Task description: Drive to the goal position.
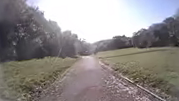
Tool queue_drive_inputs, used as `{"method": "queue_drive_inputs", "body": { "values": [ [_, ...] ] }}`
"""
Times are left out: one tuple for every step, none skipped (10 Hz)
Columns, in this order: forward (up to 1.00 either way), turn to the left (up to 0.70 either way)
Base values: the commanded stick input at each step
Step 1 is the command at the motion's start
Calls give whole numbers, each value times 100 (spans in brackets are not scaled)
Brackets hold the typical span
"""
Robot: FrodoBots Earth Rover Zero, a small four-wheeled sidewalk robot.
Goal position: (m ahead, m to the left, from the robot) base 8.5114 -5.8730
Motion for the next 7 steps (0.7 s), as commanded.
{"method": "queue_drive_inputs", "body": {
  "values": [
    [50,0],
    [50,0],
    [50,0],
    [50,0],
    [50,0],
    [50,0],
    [50,0]
  ]
}}
